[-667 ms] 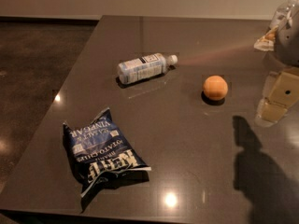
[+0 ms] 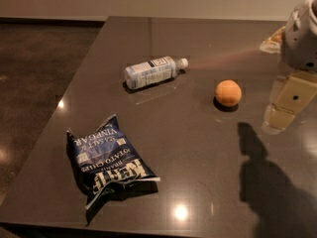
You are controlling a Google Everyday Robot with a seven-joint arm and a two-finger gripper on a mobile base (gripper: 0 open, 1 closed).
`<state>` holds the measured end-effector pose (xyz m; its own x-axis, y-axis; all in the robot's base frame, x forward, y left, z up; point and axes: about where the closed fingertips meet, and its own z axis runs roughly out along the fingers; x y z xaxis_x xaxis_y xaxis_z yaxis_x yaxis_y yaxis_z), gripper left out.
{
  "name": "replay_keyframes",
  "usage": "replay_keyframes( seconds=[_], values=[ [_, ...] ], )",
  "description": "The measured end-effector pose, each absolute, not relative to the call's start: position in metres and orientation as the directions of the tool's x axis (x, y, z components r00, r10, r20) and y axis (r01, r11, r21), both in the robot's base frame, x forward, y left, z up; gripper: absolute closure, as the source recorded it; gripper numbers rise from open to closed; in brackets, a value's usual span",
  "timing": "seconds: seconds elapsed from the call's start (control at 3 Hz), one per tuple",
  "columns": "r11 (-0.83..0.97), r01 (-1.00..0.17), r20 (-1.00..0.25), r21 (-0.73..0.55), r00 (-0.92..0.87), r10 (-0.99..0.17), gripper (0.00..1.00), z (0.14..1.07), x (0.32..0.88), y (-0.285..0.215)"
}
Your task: Pick blue chip bag
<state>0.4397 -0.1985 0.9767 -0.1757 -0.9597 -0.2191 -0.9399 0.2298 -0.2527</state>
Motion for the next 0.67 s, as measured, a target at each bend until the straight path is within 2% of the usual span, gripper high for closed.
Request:
replay_keyframes(
  seconds=[0.67],
  values=[
    [0.078, -0.963, -0.251, -0.257, -0.012, -0.968, 0.00, 0.972, 0.447, -0.134]
  ],
)
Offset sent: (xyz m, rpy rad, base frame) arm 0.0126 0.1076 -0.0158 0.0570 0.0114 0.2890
